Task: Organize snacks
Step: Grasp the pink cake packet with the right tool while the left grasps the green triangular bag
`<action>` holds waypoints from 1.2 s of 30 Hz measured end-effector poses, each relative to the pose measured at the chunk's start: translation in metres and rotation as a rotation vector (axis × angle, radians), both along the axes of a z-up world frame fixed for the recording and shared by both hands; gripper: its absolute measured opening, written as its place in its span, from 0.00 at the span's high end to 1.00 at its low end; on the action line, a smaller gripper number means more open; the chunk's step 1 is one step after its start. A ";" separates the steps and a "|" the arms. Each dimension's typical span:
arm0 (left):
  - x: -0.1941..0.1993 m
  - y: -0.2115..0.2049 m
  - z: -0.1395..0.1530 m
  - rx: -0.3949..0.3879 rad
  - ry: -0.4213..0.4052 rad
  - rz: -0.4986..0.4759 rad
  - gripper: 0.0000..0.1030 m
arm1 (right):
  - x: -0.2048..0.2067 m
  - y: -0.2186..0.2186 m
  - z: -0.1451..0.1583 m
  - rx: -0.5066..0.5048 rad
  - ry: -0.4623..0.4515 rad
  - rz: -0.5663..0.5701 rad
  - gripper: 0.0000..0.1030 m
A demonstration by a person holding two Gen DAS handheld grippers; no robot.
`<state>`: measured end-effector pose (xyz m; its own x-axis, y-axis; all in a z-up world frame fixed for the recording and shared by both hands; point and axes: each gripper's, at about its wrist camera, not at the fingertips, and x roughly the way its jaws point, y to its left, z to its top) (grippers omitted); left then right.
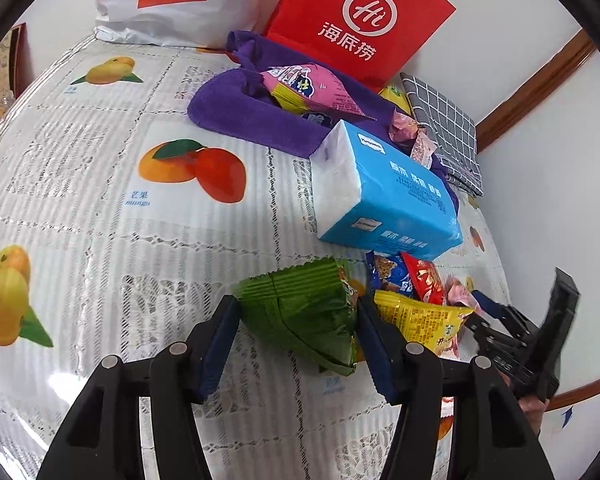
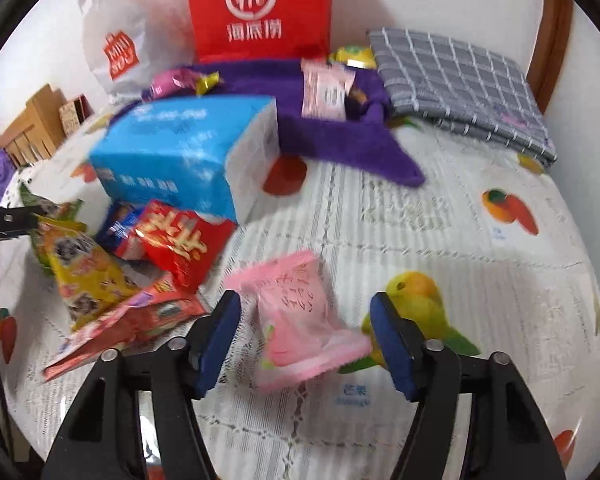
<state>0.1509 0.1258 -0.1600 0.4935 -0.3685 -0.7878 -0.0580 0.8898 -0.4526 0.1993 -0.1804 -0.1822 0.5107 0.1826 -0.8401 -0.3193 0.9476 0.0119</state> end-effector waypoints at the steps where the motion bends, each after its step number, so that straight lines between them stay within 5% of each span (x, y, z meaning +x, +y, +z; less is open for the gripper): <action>1: -0.001 0.000 0.000 0.003 0.000 0.000 0.45 | 0.001 0.000 -0.004 0.003 0.010 -0.004 0.48; 15: -0.012 -0.001 -0.010 -0.013 0.009 0.007 0.46 | -0.009 -0.003 -0.007 0.027 -0.057 -0.052 0.50; 25: -0.023 -0.005 -0.002 -0.015 -0.011 -0.009 0.57 | -0.010 -0.006 -0.006 0.040 -0.057 -0.071 0.54; 36: -0.035 0.001 0.021 -0.037 -0.063 -0.016 0.60 | -0.030 -0.017 0.024 0.076 -0.081 -0.128 0.55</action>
